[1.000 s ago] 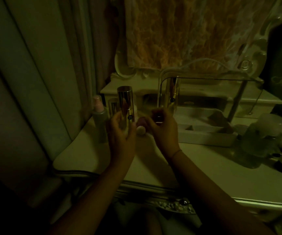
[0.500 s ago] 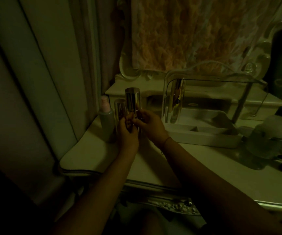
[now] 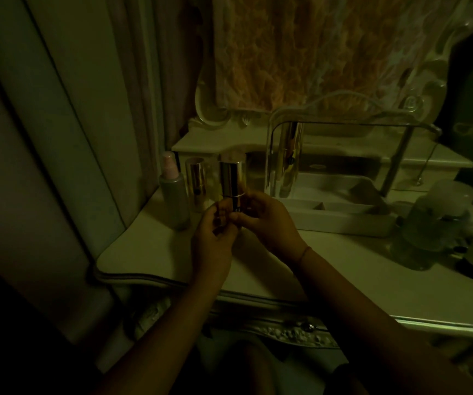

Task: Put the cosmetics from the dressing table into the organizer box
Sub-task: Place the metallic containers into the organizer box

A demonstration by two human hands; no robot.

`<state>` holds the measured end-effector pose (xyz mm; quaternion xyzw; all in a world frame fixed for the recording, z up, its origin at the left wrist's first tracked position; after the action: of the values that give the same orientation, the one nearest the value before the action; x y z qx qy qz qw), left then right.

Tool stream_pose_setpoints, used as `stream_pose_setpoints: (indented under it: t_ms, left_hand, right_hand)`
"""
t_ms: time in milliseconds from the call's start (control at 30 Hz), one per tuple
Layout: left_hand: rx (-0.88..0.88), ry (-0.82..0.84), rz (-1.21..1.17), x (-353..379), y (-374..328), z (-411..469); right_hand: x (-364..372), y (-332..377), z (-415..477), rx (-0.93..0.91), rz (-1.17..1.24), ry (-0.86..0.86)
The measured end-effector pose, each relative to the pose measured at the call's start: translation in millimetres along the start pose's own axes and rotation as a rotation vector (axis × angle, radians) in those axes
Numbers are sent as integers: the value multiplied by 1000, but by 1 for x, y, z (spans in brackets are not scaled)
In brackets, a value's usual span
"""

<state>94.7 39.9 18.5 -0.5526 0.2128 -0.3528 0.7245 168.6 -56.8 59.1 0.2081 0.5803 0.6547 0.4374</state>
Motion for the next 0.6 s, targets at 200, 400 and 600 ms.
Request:
stream_pose_setpoints:
  t_ms: [200,400,600]
  left_hand:
    - [70,115,49,37,-22,-4]
    - [120,198,90,85,-36,4]
    - [126,274,20,128,-39,11]
  right_hand:
    - [-45,9,-15,-16,26,-97]
    - [-94,25,-21,-67,-126,-207]
    - [-127,29,-17,-81,-229,-253]
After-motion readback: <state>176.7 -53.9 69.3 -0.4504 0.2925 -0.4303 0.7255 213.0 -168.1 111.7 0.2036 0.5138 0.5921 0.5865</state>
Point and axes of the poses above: each hand's wrist, its own z-axis towards the middle knuckle, its own x-axis out of the palm, y = z × x, the point moved 9 cm from there along z, towards the middle knuckle, and after that the axes turned 5 degrees about x, right-handed, at the moved point
